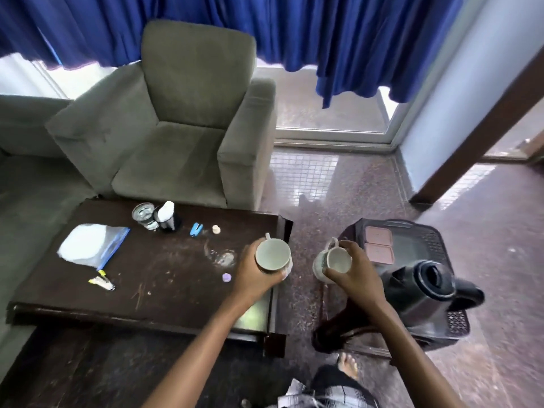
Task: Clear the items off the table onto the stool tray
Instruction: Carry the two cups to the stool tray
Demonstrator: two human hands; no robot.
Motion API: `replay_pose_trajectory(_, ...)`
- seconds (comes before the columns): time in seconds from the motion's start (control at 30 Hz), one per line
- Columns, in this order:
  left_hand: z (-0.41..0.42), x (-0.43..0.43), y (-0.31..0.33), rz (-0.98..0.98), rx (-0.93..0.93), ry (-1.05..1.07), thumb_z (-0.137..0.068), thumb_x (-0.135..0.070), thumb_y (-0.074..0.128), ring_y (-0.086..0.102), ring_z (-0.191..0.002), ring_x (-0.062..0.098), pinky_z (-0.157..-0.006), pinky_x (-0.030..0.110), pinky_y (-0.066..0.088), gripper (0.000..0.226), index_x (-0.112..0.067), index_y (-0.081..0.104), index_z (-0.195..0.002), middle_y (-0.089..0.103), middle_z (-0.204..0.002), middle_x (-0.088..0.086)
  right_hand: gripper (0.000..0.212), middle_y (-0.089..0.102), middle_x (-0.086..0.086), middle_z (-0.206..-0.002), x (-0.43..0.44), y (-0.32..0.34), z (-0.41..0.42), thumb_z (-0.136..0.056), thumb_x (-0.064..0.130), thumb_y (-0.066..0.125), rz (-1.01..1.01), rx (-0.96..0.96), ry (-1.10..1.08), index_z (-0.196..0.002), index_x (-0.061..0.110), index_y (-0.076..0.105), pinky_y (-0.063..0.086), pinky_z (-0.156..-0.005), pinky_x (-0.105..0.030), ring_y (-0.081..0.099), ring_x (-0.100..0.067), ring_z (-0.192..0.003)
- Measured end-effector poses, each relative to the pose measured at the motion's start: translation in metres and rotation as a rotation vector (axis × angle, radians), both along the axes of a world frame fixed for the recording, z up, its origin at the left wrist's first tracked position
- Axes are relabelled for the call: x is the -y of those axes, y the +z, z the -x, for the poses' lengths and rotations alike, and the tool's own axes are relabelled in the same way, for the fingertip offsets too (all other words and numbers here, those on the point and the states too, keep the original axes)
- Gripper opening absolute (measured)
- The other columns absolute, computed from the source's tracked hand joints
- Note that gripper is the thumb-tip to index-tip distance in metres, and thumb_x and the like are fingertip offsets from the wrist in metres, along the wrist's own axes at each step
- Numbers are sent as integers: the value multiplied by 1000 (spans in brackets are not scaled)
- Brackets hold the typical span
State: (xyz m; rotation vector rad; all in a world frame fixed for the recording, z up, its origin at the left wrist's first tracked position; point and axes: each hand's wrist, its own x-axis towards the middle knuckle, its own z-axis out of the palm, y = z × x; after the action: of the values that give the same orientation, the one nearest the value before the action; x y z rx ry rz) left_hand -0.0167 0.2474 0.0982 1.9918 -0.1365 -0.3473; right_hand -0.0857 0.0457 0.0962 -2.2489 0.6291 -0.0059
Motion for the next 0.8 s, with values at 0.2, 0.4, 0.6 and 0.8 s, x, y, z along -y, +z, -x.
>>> replay_pose_trajectory(0.2,-16,126,-39,-131,-17,-139,-56,-50,83,64,-93,15,-77,34,54,56,-27,60,-101,64,-101,-1,62,56,-3,-124,114,1,0,-71,29,75,7,11,-50,-126,20,47,42,-78,-31,56,-24,-108)
replay_pose_trajectory(0.4,-17,272,-61,-144,-42,-183,-54,-31,88,60,-94,12,-75,26,49,63,-24,53,-106,63,-105,-4,62,56,-7,-124,249,-23,-10,-68,29,77,8,-76,-114,-124,18,50,47,-88,-39,56,-27,-112)
replay_pose_trajectory(0.6,-25,379,-100,-264,-66,-290,-55,-32,87,52,-103,15,-79,18,38,69,-11,55,-112,52,-111,1,60,54,-11,-127,331,-74,-11,-73,28,74,40,-259,-197,-125,14,49,46,-81,-35,56,-30,-112)
replay_pose_trajectory(0.8,-26,427,-143,-383,-126,-404,-68,-19,78,45,-119,24,-93,28,37,72,-11,41,-129,46,-131,10,55,53,-11,-121,360,-122,-21,-73,35,71,52,-372,-177,-122,19,49,48,-78,-37,59,-34,-102)
